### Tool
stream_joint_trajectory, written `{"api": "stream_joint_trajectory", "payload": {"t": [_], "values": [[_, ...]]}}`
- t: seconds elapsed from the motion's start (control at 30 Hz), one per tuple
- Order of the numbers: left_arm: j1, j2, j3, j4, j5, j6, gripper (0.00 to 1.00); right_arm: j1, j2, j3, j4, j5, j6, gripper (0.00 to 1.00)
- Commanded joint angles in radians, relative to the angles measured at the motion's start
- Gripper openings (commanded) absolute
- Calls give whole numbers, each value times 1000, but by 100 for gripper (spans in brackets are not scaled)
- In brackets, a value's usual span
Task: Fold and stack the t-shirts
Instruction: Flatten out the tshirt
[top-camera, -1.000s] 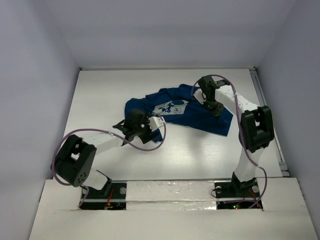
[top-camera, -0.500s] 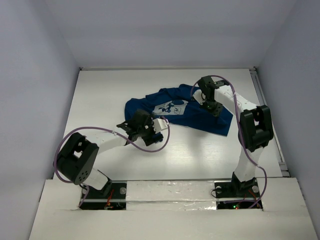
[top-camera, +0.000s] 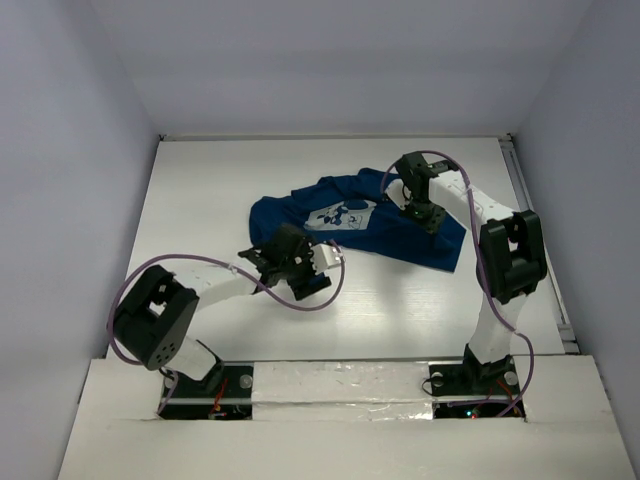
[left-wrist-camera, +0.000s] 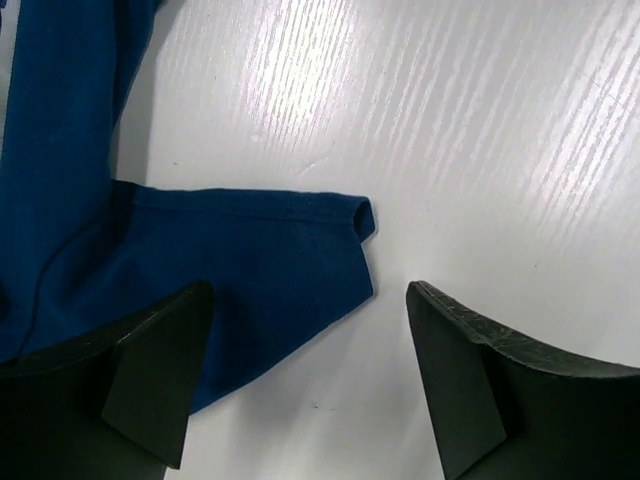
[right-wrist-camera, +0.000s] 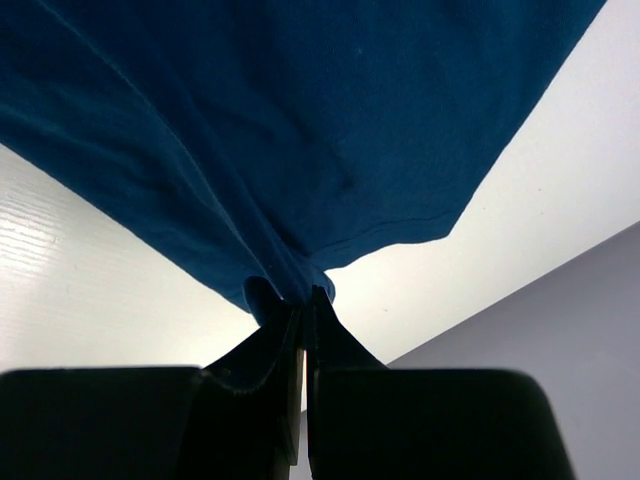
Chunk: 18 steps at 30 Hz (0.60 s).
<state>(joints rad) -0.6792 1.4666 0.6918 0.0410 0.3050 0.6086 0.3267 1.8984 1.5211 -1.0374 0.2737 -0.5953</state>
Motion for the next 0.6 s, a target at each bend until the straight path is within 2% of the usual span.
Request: {"api": "stream_joint_trajectory", "payload": {"t": [0.0,0.2,0.3,0.4,0.57], "values": [[-6,37,15,43,-38,-12,75,-5,-44,-19,28,-21,-9,0],[-16,107,15,83,-105,-10,68,-5,-68,-42,36,-28,-14,0],[-16,124,18,85,-133,-10,57,-5,-78,-47,37,-31,-15,0],[-16,112,28,71,-148,-9,28,-5,-82,-56,40,-28,-17,0],[-16,31,57,-19,-188,20,10,-5,-94,-76,54,-24,-18,0]]}}
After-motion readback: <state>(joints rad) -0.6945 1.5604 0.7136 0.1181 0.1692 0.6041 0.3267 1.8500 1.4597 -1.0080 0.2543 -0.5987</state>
